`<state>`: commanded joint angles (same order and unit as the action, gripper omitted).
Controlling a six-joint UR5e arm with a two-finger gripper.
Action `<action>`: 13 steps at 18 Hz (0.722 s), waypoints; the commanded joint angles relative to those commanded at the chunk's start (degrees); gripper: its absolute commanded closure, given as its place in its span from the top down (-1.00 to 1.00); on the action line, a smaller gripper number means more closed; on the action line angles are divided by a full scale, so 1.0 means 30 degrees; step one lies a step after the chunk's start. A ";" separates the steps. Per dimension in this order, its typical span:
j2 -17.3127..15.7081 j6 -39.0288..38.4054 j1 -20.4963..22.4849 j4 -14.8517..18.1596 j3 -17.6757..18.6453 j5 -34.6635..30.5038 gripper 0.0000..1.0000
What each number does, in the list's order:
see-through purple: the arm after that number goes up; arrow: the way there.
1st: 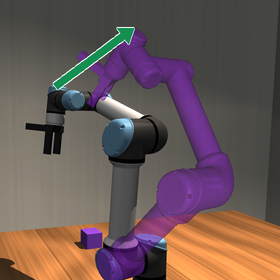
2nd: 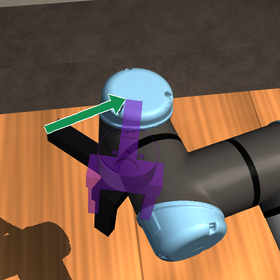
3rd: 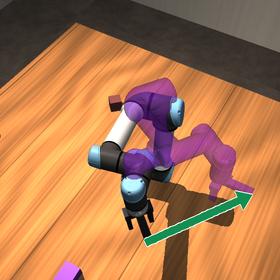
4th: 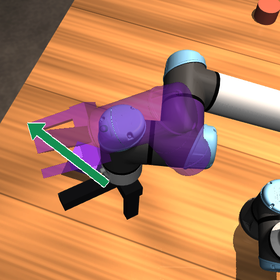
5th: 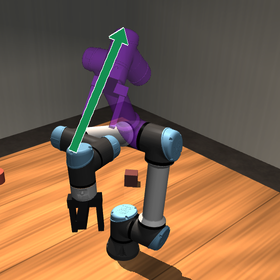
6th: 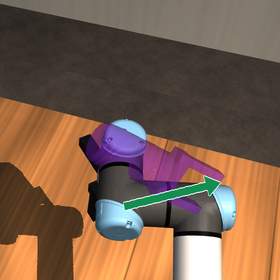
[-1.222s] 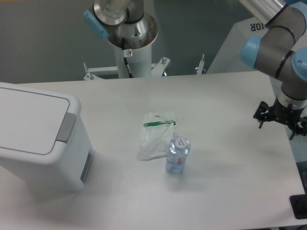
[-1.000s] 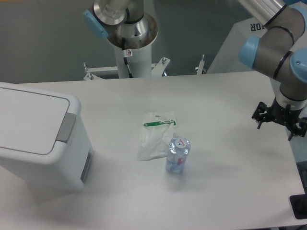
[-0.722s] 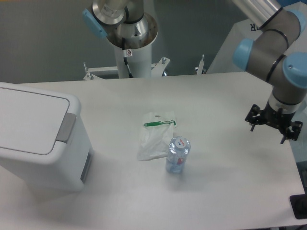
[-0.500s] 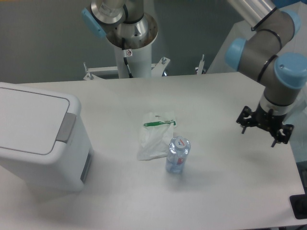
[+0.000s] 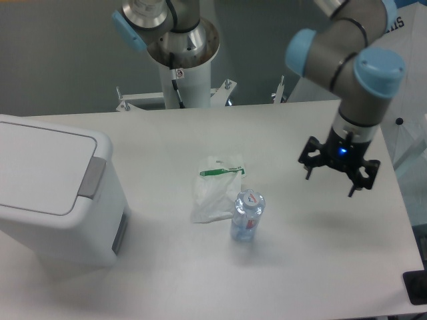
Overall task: Open the trash can
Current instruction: 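Move the open gripper across the table toward the white trash can lid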
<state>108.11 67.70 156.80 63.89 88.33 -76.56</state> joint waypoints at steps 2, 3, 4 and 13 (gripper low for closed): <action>-0.0410 -0.2107 0.0116 0.0469 0.0000 0.2131 1.00; -0.0789 -0.2813 0.0030 0.0499 0.0000 0.2751 1.00; -0.1315 -0.3487 -0.0145 0.0587 0.0000 0.2903 1.00; -0.2609 -1.3157 -0.3044 0.0647 -0.1317 0.6065 1.00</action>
<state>100.28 28.23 147.67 65.83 84.38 -58.37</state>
